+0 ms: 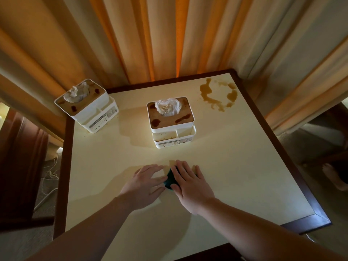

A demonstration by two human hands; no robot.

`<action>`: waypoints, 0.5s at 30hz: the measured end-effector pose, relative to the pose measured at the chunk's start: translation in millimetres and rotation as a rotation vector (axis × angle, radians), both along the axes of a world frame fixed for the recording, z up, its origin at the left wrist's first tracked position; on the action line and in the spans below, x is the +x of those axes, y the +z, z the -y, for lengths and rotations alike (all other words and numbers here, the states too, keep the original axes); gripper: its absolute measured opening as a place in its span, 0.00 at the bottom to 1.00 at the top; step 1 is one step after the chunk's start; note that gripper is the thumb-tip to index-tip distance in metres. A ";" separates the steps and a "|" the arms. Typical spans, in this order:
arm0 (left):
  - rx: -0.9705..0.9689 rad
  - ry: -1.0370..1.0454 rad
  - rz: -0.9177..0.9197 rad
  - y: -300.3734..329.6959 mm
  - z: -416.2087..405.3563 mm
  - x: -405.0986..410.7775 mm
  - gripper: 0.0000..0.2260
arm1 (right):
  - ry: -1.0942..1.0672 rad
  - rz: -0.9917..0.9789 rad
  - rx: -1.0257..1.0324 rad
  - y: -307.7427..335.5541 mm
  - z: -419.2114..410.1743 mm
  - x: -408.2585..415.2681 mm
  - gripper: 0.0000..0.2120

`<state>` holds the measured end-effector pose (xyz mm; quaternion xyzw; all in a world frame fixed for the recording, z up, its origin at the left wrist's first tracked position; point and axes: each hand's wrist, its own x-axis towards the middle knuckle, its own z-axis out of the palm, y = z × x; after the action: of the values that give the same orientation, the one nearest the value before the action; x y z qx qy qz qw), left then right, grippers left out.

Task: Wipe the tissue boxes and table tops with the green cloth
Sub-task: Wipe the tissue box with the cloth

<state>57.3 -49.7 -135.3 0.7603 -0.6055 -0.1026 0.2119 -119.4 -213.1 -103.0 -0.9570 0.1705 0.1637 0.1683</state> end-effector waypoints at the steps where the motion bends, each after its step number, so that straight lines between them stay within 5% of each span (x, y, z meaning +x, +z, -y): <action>1: 0.000 0.000 -0.005 -0.4 -0.3 -0.1 0.16 | 0.013 -0.002 -0.021 -2.3 1.5 0.5 0.37; 6: -0.025 0.028 -0.085 -1.9 -5.9 1.3 0.18 | 0.013 -0.051 0.007 -0.9 2.6 5.1 0.38; 10: -0.068 0.115 -0.118 4.8 -6.3 -1.1 0.15 | -0.088 0.089 0.124 7.6 9.3 12.7 0.39; 13: -0.066 0.202 -0.150 12.6 -5.2 -4.0 0.15 | -0.200 0.282 0.099 6.6 13.1 15.6 0.27; 15: -0.051 0.260 -0.168 16.1 -3.9 -4.4 0.15 | -0.251 0.233 0.072 9.5 16.0 17.6 0.21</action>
<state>52.9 -45.8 -119.2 0.8153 -0.4845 -0.1220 0.2928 -101.8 -229.1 -93.5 -0.9341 0.2617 0.0352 0.2401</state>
